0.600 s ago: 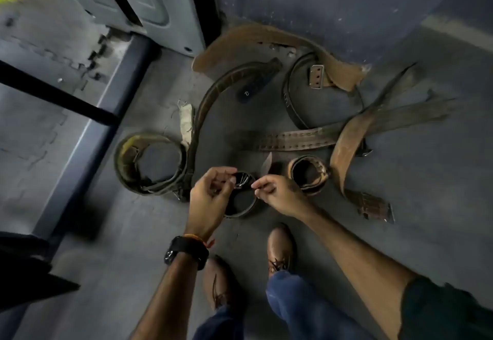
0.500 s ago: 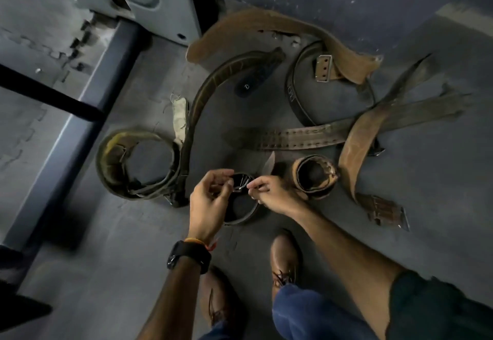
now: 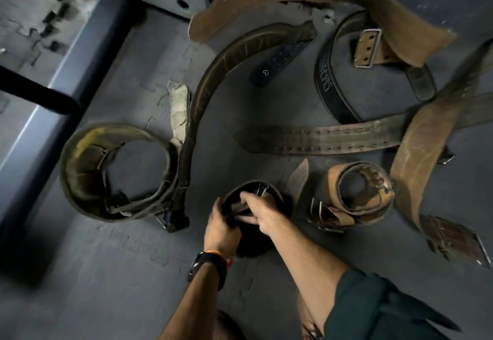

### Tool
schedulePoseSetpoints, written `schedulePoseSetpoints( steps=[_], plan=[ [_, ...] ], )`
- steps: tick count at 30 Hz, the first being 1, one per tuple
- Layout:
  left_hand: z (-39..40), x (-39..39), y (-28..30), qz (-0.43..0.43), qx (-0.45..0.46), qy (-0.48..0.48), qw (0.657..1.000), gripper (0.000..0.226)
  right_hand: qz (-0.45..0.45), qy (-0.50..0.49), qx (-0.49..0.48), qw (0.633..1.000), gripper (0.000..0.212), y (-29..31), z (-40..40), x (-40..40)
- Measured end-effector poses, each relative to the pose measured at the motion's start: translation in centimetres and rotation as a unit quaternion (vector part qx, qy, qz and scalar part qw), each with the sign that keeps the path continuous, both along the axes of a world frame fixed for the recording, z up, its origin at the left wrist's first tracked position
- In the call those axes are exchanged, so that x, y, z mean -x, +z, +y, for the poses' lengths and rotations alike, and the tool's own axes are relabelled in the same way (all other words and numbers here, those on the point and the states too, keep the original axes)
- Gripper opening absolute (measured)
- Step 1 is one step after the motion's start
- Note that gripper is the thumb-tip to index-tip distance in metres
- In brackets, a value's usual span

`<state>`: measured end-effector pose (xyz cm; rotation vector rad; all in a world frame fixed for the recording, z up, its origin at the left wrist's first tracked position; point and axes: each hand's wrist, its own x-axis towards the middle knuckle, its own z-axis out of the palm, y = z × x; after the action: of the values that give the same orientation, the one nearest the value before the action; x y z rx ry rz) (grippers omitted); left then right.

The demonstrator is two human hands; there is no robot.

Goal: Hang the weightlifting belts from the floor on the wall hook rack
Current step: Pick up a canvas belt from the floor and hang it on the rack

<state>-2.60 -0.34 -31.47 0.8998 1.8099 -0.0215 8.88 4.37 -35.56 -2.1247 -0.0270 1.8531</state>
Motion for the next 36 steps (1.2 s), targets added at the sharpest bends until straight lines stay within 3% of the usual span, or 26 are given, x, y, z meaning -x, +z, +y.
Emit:
schedulePoseSetpoints(
  steps=[2,5,9,13,15,19,21,23,24,26,28,31,34,36],
  plan=[
    [-0.1,0.6,-0.9,-0.013,0.021,-0.006,1.000,0.077,-0.009,-0.007,-0.004,1.000,0.036,0.0,0.0,0.4],
    [-0.2,2.1,1.2,-0.037,0.013,0.016,0.999,0.070,-0.017,0.042,-0.015,0.999,0.021,3.8,-0.7,0.0],
    [0.3,2.9,11.0,-0.070,-0.044,0.048,0.995,0.048,-0.048,0.121,-0.082,0.988,0.019,13.2,-1.5,-2.7],
    [2.6,2.6,27.9,-0.079,-0.122,-0.038,0.989,0.077,-0.123,0.251,-0.205,0.938,0.046,29.7,-0.2,-5.4],
    [3.9,2.5,36.9,-0.069,-0.184,-0.069,0.978,0.068,-0.132,0.310,-0.248,0.908,0.050,39.1,0.8,-6.3],
    [4.9,1.8,54.8,-0.071,-0.289,-0.006,0.955,0.068,-0.142,0.374,-0.290,0.869,0.058,57.2,1.9,-6.5],
    [4.3,2.5,62.0,-0.082,-0.299,0.025,0.950,0.068,-0.148,0.329,-0.310,0.880,0.052,64.5,1.8,-6.8],
    [3.8,4.6,67.4,-0.078,-0.264,0.073,0.959,0.073,-0.159,0.239,-0.333,0.898,0.041,71.6,1.4,-7.9],
    [3.8,5.8,69.1,-0.065,-0.234,0.077,0.967,0.073,-0.178,0.211,-0.364,0.889,0.039,74.3,1.4,-8.7],
    [3.2,8.5,72.2,-0.044,-0.174,0.043,0.983,0.069,-0.254,0.246,-0.431,0.830,0.054,80.2,1.1,-10.2],
    [2.7,9.9,75.2,-0.097,-0.127,0.059,0.985,0.061,-0.261,0.360,-0.478,0.757,0.071,85.2,0.5,-10.8],
    [2.3,9.7,80.3,-0.237,-0.154,0.135,0.950,0.044,-0.264,0.548,-0.555,0.567,0.047,90.6,-0.7,-9.1],
    [3.6,8.1,84.7,-0.318,-0.196,0.243,0.895,0.045,-0.280,0.669,-0.529,0.441,0.054,93.3,-1.9,-6.8],
    [4.9,7.1,88.1,-0.344,-0.233,0.256,0.873,0.036,-0.302,0.754,-0.467,0.349,0.057,94.0,-3.3,-6.0]
  ],
)
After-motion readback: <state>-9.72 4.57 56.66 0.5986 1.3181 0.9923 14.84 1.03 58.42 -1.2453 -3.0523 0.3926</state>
